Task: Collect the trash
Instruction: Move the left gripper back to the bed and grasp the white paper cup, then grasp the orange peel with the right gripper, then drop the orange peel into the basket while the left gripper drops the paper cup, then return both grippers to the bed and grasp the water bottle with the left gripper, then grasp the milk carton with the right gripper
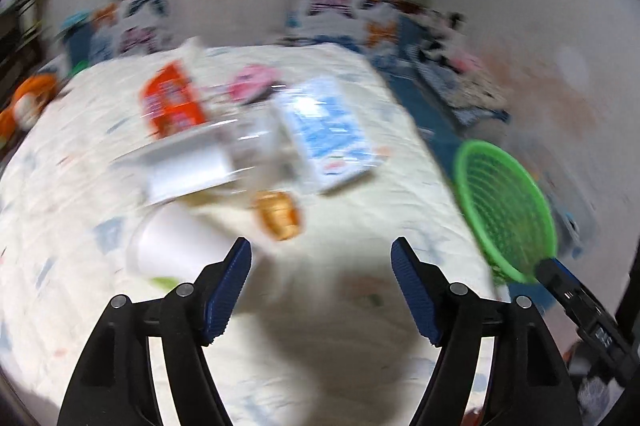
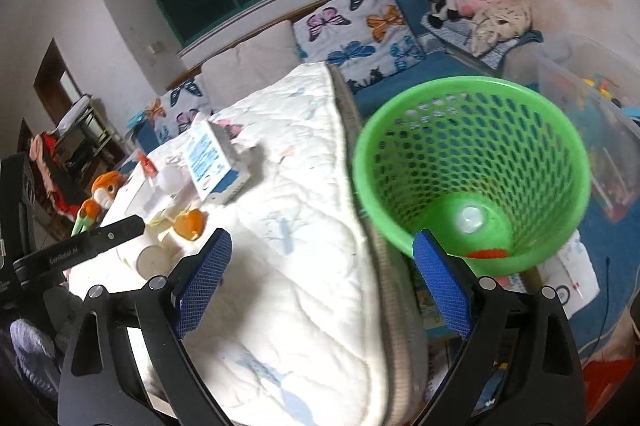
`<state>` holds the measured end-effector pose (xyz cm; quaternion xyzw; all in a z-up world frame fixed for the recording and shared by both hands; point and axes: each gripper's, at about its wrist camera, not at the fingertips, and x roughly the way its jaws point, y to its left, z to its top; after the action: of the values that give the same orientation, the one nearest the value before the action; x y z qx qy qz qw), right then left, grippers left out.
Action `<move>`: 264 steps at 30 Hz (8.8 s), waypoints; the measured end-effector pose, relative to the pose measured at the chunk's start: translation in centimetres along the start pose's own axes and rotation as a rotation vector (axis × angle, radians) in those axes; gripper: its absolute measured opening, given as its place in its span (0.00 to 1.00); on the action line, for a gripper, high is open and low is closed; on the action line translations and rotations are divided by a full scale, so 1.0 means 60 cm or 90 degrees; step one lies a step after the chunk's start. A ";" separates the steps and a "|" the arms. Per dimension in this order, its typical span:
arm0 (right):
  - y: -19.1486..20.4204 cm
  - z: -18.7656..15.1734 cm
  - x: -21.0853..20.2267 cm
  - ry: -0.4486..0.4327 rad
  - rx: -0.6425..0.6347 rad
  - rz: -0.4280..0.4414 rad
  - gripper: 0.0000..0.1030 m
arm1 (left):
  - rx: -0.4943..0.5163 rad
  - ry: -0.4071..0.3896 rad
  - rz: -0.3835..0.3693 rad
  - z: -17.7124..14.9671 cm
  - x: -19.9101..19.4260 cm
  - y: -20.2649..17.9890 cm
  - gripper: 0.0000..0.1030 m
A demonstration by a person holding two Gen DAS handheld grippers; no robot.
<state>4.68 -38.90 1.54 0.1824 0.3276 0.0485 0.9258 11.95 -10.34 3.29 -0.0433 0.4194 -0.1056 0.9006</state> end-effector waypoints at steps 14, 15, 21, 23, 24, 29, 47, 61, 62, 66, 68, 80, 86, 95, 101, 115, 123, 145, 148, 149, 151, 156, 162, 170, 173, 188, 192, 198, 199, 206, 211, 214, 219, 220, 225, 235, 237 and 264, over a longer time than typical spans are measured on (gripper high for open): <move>0.035 -0.013 0.033 0.030 -0.019 0.032 0.89 | -0.280 0.040 0.076 -0.008 0.037 0.149 0.73; 0.036 -0.015 0.035 0.032 -0.020 0.034 0.89 | -0.292 0.044 0.076 -0.007 0.042 0.155 0.74; 0.065 -0.023 0.058 0.058 -0.045 0.052 0.89 | -0.348 0.063 0.067 -0.005 0.068 0.177 0.75; 0.075 -0.026 0.065 0.064 -0.055 0.057 0.89 | -0.358 0.068 0.065 -0.005 0.077 0.182 0.75; 0.081 -0.027 0.069 0.067 -0.060 0.059 0.89 | -0.361 0.072 0.061 -0.005 0.081 0.183 0.75; 0.108 -0.029 0.090 0.082 -0.080 0.072 0.89 | -0.367 0.083 0.033 -0.008 0.096 0.190 0.74; 0.192 -0.022 0.169 0.119 -0.144 0.096 0.82 | -0.293 0.057 -0.005 -0.010 0.063 0.207 0.63; 0.256 -0.015 0.256 0.157 -0.181 0.103 0.69 | -0.273 0.035 0.005 -0.030 0.021 0.249 0.59; 0.259 -0.015 0.262 0.161 -0.182 0.103 0.68 | -0.273 0.035 0.004 -0.031 0.019 0.252 0.59; 0.272 -0.016 0.282 0.170 -0.185 0.099 0.63 | -0.272 0.029 0.000 -0.032 0.009 0.261 0.59; 0.281 -0.017 0.294 0.177 -0.188 0.099 0.62 | -0.271 0.024 0.000 -0.032 0.004 0.264 0.58; 0.291 -0.021 0.319 0.185 -0.186 0.080 0.38 | -0.257 0.016 -0.009 -0.026 -0.003 0.265 0.59; 0.273 -0.019 0.288 0.169 -0.169 0.090 0.32 | -0.233 0.013 -0.022 -0.015 -0.005 0.243 0.59; 0.215 -0.007 0.206 0.129 -0.136 0.088 0.32 | -0.174 0.022 -0.065 -0.001 0.007 0.169 0.59; 0.154 0.004 0.148 0.095 -0.112 0.053 0.32 | -0.124 0.044 -0.114 0.012 0.027 0.099 0.59; -0.050 0.029 0.070 0.044 -0.017 -0.087 0.32 | 0.017 0.063 -0.232 0.059 0.067 -0.099 0.59; -0.131 0.028 0.067 0.049 0.032 -0.137 0.35 | 0.085 0.066 -0.273 0.081 0.089 -0.196 0.59; -0.203 0.008 -0.026 -0.009 0.118 -0.156 0.62 | 0.175 0.125 -0.292 0.081 0.198 -0.359 0.62; -0.204 0.007 -0.033 -0.014 0.123 -0.155 0.62 | 0.178 0.136 -0.299 0.076 0.207 -0.368 0.63; -0.202 0.006 -0.034 -0.014 0.123 -0.154 0.62 | 0.181 0.138 -0.300 0.076 0.208 -0.372 0.63; -0.199 0.005 -0.036 -0.015 0.122 -0.154 0.62 | 0.188 0.137 -0.302 0.072 0.210 -0.378 0.65; -0.193 0.003 -0.039 -0.016 0.122 -0.150 0.62 | 0.198 0.127 -0.306 0.067 0.203 -0.376 0.74; -0.169 0.003 -0.040 -0.014 0.102 -0.138 0.62 | 0.202 0.105 -0.309 0.066 0.172 -0.337 0.74; -0.113 0.011 -0.023 -0.009 0.063 -0.105 0.66 | 0.230 0.033 -0.261 0.060 0.102 -0.240 0.74; -0.085 0.017 -0.012 -0.004 0.043 -0.091 0.67 | 0.234 0.011 -0.233 0.061 0.085 -0.195 0.74; 0.034 0.039 0.052 0.027 -0.038 -0.027 0.71 | 0.279 -0.041 -0.060 0.073 0.051 0.032 0.76; 0.066 0.042 0.068 0.036 -0.061 -0.018 0.72 | 0.323 -0.043 -0.012 0.078 0.060 0.080 0.76; 0.107 0.051 0.098 0.053 -0.087 -0.005 0.72 | 0.382 -0.035 0.027 0.082 0.081 0.127 0.77; 0.111 0.052 0.102 0.056 -0.089 -0.002 0.72 | 0.392 -0.034 0.032 0.083 0.085 0.133 0.77; 0.148 0.064 0.137 0.077 -0.123 0.007 0.73 | 0.484 -0.026 0.052 0.083 0.105 0.155 0.77; 0.173 0.075 0.167 0.091 -0.151 0.017 0.73 | 0.540 -0.013 0.048 0.079 0.115 0.154 0.77; 0.185 0.082 0.186 0.102 -0.163 0.025 0.73 | 0.567 -0.008 0.052 0.074 0.124 0.150 0.77; 0.203 0.090 0.213 0.116 -0.191 0.030 0.73 | 0.595 -0.010 0.059 0.073 0.138 0.144 0.77; 0.205 0.092 0.219 0.120 -0.196 0.032 0.73 | 0.600 -0.010 0.059 0.073 0.140 0.143 0.77; 0.219 0.101 0.243 0.130 -0.219 0.035 0.73 | 0.624 -0.003 0.057 0.071 0.150 0.142 0.70; 0.260 0.112 0.292 0.144 -0.298 0.024 0.75 | 0.623 -0.002 0.042 0.072 0.154 0.143 0.61; 0.267 0.112 0.303 0.144 -0.315 0.016 0.75 | 0.613 0.002 0.037 0.074 0.154 0.145 0.61; 0.248 0.114 0.293 0.129 -0.281 0.009 0.68 | 0.555 -0.002 0.014 0.065 0.111 0.153 0.55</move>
<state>23.09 -23.47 1.63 -0.0281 0.3992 0.1432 0.9052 20.52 -2.94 -0.67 0.3456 0.3347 -0.2633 0.8362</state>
